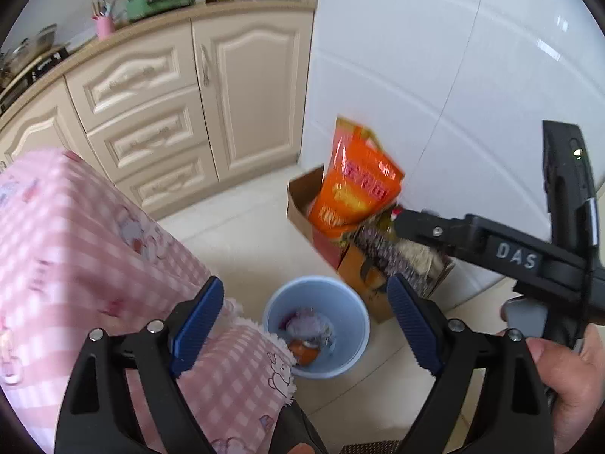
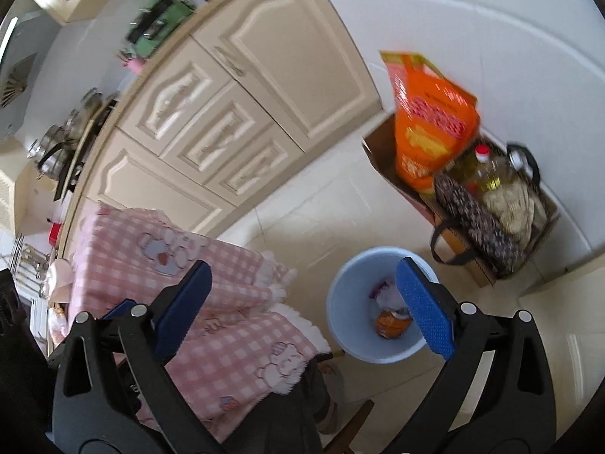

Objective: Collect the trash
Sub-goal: 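Open both tools to drop the bag and wrapper into the bin, then move both tools back to the trash on the pink table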

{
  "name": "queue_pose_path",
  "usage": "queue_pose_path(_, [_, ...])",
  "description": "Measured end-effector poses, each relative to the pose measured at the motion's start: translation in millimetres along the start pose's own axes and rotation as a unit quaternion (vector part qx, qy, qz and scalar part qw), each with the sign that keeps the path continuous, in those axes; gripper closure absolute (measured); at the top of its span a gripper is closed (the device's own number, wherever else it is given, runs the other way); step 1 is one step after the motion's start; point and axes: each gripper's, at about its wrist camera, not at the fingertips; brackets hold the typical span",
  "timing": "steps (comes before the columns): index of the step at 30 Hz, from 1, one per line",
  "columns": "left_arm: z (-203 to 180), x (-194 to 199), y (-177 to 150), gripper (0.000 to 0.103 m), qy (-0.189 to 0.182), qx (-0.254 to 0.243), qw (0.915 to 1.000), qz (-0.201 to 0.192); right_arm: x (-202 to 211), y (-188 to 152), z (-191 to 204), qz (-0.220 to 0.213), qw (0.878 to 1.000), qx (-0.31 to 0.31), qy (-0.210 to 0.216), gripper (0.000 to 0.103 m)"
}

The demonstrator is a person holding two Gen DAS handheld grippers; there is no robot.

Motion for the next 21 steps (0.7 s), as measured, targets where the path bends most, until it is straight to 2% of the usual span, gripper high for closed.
queue_pose_path(5, [15.4,54.6,4.8,0.013,0.009,0.010,0.9986,-0.052,26.3,7.7,44.8,-0.029,0.999,0.034,0.022,0.006])
queue_pose_path(13, [49.9,124.8,1.9,0.011,0.032,0.028,0.9932,-0.109,57.2,8.2,121.9,-0.056,0.992,0.092,0.060,0.006])
queue_pose_path(21, [105.5,202.4,-21.2,0.010,0.085,0.065,0.9796,-0.170,80.6,-4.3,205.3,-0.071,0.979,0.159,0.103,0.006])
Point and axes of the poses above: each gripper's, at about its wrist camera, not at the fingertips, and x roughly against the way its jaws point, z to its left, y to its top, and after that the axes turned 5 degrees about -y, right-handed
